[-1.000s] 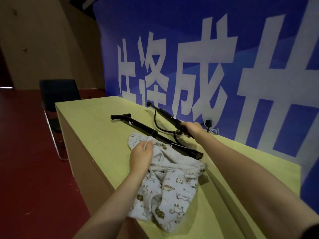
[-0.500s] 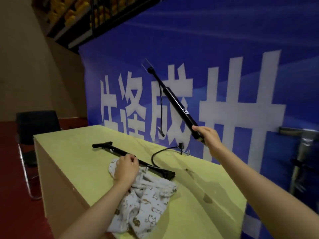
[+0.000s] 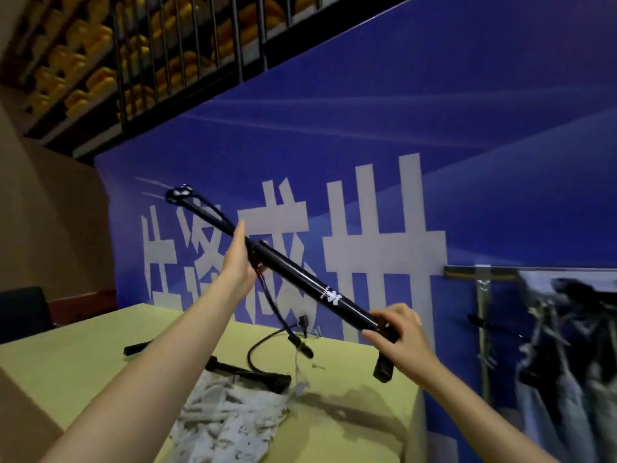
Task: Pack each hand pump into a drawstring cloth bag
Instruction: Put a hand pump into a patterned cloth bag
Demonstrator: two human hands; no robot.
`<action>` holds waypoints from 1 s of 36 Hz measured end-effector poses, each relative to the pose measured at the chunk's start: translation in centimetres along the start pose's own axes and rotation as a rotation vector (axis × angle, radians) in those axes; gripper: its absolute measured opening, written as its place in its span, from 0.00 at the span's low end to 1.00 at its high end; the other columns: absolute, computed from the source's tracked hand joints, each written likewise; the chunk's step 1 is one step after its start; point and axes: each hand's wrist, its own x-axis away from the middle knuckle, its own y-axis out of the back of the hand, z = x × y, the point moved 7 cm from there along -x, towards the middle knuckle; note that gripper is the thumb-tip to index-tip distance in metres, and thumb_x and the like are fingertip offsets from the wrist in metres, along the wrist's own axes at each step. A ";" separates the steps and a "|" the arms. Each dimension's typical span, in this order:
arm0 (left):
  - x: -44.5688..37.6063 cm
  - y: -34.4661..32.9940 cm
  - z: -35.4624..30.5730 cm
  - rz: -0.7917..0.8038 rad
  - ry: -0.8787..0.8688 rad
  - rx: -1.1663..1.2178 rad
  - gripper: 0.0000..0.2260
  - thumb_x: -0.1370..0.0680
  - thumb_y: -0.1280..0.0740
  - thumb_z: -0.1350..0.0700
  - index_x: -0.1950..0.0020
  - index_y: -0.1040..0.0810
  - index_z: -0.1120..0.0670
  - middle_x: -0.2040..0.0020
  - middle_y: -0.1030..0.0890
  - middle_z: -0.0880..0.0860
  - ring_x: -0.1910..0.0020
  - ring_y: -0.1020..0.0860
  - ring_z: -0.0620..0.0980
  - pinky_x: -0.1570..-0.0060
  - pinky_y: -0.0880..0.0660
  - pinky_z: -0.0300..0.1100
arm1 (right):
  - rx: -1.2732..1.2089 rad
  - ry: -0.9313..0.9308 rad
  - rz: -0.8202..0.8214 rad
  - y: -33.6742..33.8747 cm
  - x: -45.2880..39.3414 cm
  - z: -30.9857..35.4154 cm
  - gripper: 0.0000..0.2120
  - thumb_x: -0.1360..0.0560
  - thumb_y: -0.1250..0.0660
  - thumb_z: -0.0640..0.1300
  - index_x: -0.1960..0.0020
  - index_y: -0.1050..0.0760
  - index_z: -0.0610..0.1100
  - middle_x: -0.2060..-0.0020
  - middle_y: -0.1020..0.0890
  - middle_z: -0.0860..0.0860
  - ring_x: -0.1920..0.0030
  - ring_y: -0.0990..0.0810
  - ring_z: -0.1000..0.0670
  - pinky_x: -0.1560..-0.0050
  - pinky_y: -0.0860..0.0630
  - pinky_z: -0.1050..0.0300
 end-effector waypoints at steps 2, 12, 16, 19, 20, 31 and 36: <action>0.3 -1.1 0.7 -0.078 0.037 0.097 0.14 0.19 0.39 0.46 0.43 0.31 0.56 0.56 0.25 0.54 0.58 0.22 0.52 0.51 0.22 0.52 | -0.016 0.022 -0.043 0.9 0.5 0.0 0.14 0.34 0.34 0.65 0.50 0.27 0.64 0.49 0.28 0.57 0.41 0.33 0.57 0.37 0.33 0.53; 2.8 -3.4 3.1 -0.003 -0.017 0.175 0.09 0.17 0.40 0.52 0.43 0.27 0.56 0.61 0.26 0.53 0.61 0.23 0.49 0.58 0.24 0.45 | -1.167 -0.705 -0.068 0.0 2.7 -4.1 0.21 0.29 0.28 0.47 0.41 0.26 0.37 0.50 0.18 0.35 0.57 0.16 0.45 0.70 0.19 0.61; 2.9 -3.0 2.1 0.079 -0.060 0.039 0.08 0.18 0.40 0.52 0.44 0.26 0.56 0.55 0.21 0.54 0.54 0.21 0.51 0.47 0.23 0.48 | -1.207 -0.725 -0.025 -1.0 3.5 -5.6 0.29 0.28 0.29 0.50 0.35 0.29 0.33 0.63 0.19 0.38 0.77 0.27 0.55 0.80 0.30 0.68; 2.3 -1.2 0.3 0.010 -0.102 0.060 0.10 0.19 0.38 0.49 0.45 0.27 0.55 0.50 0.22 0.56 0.49 0.21 0.52 0.44 0.22 0.50 | -1.231 -0.648 -0.081 -0.8 3.6 -6.1 0.27 0.25 0.32 0.49 0.34 0.31 0.32 0.65 0.21 0.39 0.80 0.32 0.56 0.78 0.29 0.69; 2.0 -0.3 -0.6 -0.026 -0.125 0.095 0.12 0.19 0.38 0.48 0.43 0.27 0.55 0.48 0.22 0.56 0.48 0.21 0.53 0.44 0.22 0.49 | -1.236 -0.626 -0.101 -0.7 3.8 -6.1 0.27 0.25 0.33 0.48 0.34 0.32 0.31 0.64 0.21 0.38 0.80 0.31 0.56 0.78 0.29 0.69; 1.3 7.7 -6.5 -0.266 -0.286 0.203 0.17 0.20 0.36 0.46 0.36 0.26 0.54 0.45 0.22 0.52 0.48 0.21 0.49 0.57 0.21 0.44 | -1.138 -0.573 -0.203 -0.8 4.5 -5.9 0.16 0.25 0.31 0.43 0.39 0.29 0.40 0.52 0.19 0.39 0.67 0.16 0.47 0.72 0.23 0.64; 2.0 9.8 -7.7 -0.362 -0.335 0.306 0.22 0.23 0.33 0.44 0.36 0.28 0.57 0.50 0.20 0.55 0.60 0.18 0.49 0.61 0.19 0.43 | -1.113 -0.556 -0.195 -0.8 5.1 -5.7 0.20 0.28 0.29 0.46 0.39 0.29 0.41 0.53 0.18 0.40 0.68 0.16 0.47 0.72 0.22 0.65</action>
